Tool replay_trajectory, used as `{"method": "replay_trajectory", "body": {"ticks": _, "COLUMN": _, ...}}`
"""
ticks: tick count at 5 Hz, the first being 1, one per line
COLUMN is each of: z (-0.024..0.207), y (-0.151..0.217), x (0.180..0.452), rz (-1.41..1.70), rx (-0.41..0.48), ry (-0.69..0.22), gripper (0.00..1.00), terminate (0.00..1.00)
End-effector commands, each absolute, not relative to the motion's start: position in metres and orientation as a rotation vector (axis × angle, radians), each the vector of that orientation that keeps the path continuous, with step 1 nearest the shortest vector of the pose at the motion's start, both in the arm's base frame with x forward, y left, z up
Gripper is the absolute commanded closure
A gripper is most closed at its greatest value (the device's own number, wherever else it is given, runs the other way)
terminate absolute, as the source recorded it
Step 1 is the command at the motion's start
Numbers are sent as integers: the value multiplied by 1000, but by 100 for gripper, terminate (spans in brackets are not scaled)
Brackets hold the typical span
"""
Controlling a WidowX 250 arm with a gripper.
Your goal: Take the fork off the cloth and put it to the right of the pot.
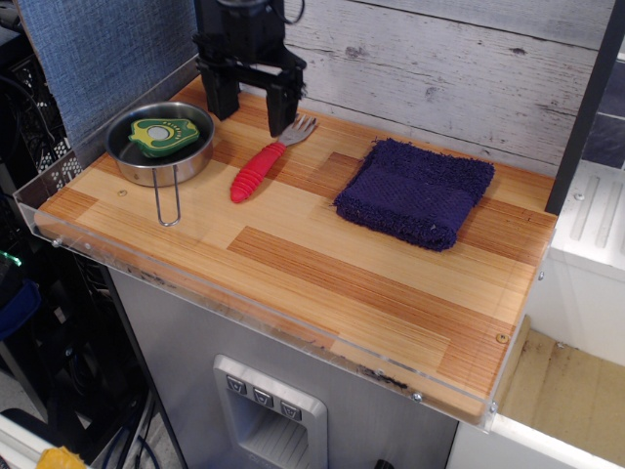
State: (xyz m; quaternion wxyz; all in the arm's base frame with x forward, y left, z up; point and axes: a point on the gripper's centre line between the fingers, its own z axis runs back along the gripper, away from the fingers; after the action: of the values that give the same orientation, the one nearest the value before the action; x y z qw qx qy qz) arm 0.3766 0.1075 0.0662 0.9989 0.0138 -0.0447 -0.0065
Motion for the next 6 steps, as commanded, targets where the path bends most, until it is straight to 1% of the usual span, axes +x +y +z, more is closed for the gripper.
{"method": "replay_trajectory", "body": {"ticks": 1, "z": 107, "y": 102, "x": 373, "rz": -23, "rx": 15, "ry": -175, "gripper": 0, "terminate": 0}}
{"method": "replay_trajectory", "body": {"ticks": 2, "z": 106, "y": 101, "x": 373, "rz": -60, "rx": -6, "ry": -141, "gripper": 0, "terminate": 0}}
{"method": "replay_trajectory", "body": {"ticks": 6, "z": 106, "y": 101, "x": 373, "rz": -60, "rx": -6, "ry": -141, "gripper": 0, "terminate": 0}}
